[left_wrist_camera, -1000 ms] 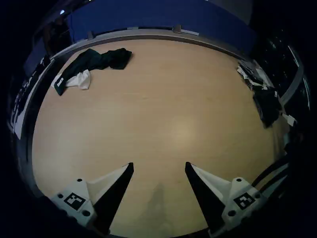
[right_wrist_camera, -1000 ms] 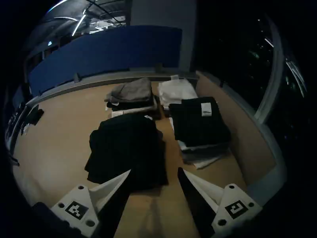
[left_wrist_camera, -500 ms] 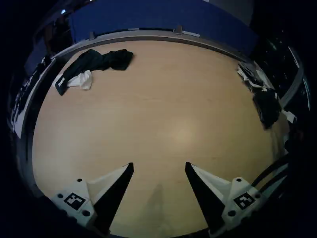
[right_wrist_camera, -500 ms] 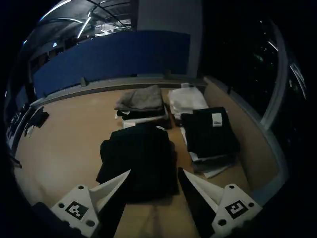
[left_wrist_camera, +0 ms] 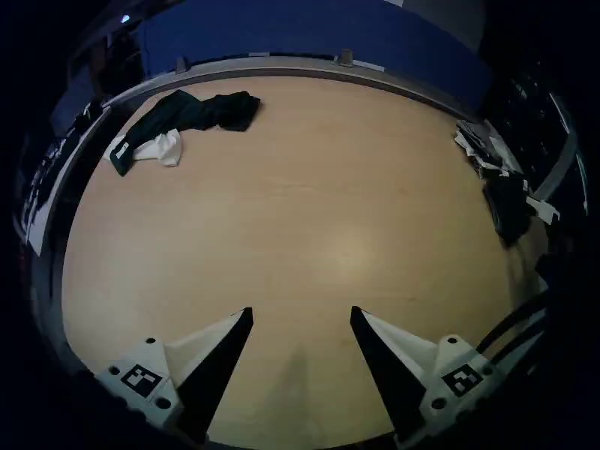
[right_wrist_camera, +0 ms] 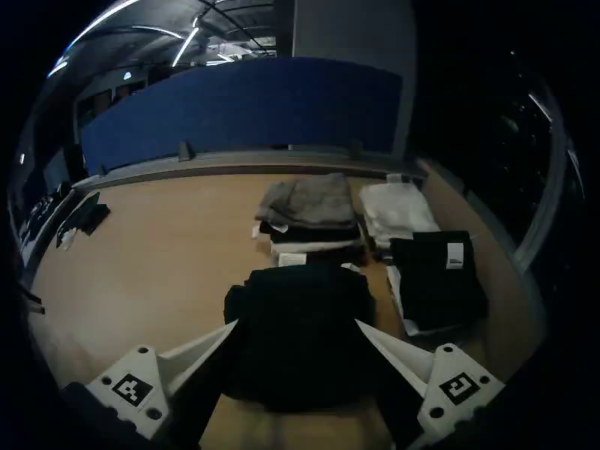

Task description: Fold towel

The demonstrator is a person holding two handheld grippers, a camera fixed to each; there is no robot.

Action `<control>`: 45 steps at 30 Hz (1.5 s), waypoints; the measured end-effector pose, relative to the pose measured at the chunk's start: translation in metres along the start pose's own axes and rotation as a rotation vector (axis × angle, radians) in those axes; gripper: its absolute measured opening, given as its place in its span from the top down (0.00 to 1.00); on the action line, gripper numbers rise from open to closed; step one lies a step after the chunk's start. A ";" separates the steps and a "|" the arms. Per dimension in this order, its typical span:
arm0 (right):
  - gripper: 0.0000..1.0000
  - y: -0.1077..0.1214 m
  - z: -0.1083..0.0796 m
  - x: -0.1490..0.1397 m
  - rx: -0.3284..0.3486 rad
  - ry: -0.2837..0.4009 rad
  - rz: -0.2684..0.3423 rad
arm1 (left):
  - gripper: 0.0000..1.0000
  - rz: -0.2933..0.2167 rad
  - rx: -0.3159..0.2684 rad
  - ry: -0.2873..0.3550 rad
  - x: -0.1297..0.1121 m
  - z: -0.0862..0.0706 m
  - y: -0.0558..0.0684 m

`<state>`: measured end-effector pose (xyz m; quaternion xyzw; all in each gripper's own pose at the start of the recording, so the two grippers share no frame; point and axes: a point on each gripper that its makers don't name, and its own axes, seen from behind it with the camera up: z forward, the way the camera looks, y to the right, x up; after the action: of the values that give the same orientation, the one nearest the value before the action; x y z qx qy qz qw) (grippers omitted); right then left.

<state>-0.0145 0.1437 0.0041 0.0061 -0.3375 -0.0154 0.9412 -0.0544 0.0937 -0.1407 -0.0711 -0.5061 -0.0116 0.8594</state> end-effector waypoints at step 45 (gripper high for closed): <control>0.00 0.013 0.082 0.000 -0.029 -0.093 -0.020 | 0.03 -0.042 0.035 -0.020 -0.004 0.009 -0.013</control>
<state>-0.0662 0.1566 0.0673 -0.0047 -0.3805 -0.0301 0.9243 -0.0653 0.0818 -0.1390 -0.0453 -0.5162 -0.0199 0.8550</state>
